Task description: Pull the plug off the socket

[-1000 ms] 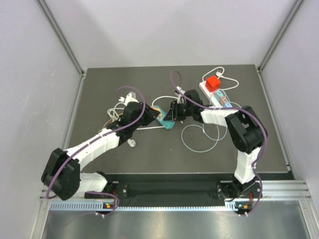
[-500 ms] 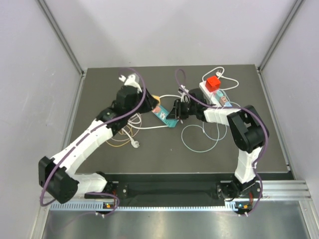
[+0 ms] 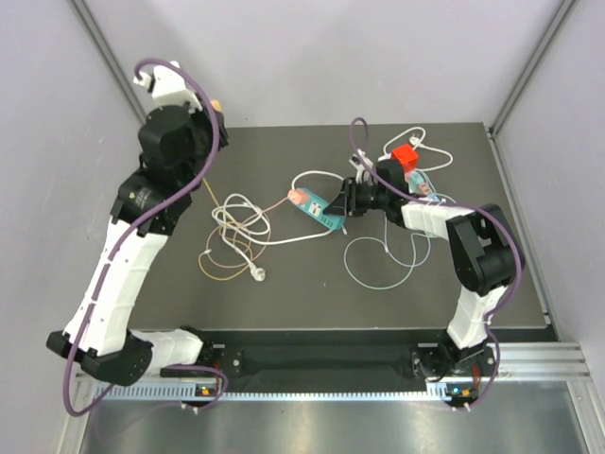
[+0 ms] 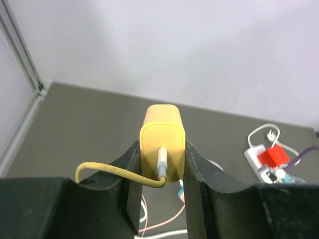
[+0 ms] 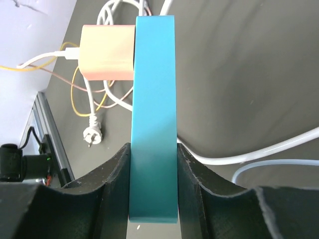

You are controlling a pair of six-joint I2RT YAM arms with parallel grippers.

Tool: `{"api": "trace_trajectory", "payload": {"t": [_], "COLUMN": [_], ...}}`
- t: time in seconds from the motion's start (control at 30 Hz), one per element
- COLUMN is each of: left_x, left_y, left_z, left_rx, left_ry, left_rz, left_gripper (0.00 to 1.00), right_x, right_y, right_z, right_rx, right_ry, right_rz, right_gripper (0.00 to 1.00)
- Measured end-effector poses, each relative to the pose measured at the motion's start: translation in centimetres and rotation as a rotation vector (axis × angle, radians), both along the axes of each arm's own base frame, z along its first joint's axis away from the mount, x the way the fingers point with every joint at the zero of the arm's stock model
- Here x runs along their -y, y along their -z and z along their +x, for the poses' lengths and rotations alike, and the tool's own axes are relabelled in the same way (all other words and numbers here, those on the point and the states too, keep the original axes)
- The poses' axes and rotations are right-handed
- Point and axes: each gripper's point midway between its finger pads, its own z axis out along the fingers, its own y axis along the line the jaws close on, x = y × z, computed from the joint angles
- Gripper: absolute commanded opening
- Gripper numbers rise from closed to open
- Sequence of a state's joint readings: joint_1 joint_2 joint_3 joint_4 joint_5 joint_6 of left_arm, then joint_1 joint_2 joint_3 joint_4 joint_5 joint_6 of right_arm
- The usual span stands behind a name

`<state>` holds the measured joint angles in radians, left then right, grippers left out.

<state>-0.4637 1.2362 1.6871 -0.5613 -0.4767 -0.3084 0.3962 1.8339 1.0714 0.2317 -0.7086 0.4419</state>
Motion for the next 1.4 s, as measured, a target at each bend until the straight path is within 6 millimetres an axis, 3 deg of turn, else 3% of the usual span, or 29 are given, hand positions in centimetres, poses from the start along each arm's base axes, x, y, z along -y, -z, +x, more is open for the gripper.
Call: {"api": "trace_trajectory", "payload": {"t": [0.2, 0.37, 0.67, 0.83, 0.97, 1.17, 1.3, 1.4], "left_x": [-0.8, -2.4, -5.0, -6.5, -7.8, -6.8, -5.6, -7.5], "left_y": [-9.1, -16.2, -23.8, -24.8, -23.4, -20.6, -17.4, -15.4], "left_z": [-1.1, -5.1, -11.2, -11.8, -9.2, -0.2, 6.1, 9.2], "left_rx": [0.166, 0.345, 0.587, 0.63, 0.605, 0.53, 0.469, 0.431], "left_ry": [-0.006, 0.011, 0.034, -0.032, -0.185, -0.398, -0.468, -0.527], "left_rz": [-0.044, -0.149, -0.312, -0.302, -0.214, -0.007, 0.137, 0.182], "left_gripper": [0.0, 0.0, 0.0, 0.0, 0.0, 0.0, 0.0, 0.0], "right_x": [0.8, 1.0, 1.5, 1.6, 1.6, 1.5, 1.5, 1.5], "right_y": [0.0, 0.3, 2.1, 2.4, 2.5, 2.7, 2.7, 2.7], "right_z": [0.8, 1.0, 1.3, 1.3, 1.3, 1.2, 1.1, 1.1], "right_rx": [0.014, 0.01, -0.024, -0.032, -0.035, -0.039, -0.04, -0.041], "right_ry": [0.026, 0.039, 0.059, 0.06, 0.059, 0.053, 0.049, 0.046], "right_rz": [-0.002, -0.012, -0.033, -0.036, -0.037, -0.039, -0.038, -0.037], "right_gripper": [0.0, 0.0, 0.0, 0.0, 0.0, 0.0, 0.0, 0.0]}}
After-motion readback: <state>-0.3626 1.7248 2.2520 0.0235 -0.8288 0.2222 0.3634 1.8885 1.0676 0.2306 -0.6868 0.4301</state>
